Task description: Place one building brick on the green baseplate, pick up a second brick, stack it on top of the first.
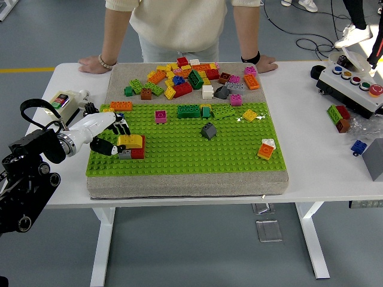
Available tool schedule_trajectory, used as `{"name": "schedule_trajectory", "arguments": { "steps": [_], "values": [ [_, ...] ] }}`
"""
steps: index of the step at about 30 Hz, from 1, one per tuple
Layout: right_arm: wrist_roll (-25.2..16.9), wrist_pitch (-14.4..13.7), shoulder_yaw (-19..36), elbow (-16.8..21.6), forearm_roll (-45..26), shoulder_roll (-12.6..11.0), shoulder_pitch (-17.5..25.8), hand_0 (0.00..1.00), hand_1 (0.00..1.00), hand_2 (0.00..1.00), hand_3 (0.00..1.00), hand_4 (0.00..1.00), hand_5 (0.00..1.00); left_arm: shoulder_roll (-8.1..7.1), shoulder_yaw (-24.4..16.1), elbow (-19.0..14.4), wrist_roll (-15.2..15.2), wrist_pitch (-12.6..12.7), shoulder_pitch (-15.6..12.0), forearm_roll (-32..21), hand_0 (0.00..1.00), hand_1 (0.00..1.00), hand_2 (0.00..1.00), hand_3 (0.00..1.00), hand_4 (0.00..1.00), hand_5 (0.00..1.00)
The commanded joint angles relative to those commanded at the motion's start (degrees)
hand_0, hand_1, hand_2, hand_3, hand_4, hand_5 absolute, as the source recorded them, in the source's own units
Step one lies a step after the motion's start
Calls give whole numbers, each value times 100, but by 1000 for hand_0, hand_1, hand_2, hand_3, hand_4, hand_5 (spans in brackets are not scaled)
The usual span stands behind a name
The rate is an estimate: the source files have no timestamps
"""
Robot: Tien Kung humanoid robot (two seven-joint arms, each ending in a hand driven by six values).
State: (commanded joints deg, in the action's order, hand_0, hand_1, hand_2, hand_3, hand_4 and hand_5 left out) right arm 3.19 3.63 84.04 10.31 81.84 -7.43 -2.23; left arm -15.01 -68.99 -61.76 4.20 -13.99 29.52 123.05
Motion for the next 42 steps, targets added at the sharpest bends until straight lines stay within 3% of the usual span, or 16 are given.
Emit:
{"name": "schedule_trajectory", "arguments": {
  "steps": [42],
  "values": [
    [5,1,-16,0,-21,15,-5,761,689,735,754,998,504,19,-46,11,50,-34,17,-66,737,671,598,587,886,69]
  ]
}}
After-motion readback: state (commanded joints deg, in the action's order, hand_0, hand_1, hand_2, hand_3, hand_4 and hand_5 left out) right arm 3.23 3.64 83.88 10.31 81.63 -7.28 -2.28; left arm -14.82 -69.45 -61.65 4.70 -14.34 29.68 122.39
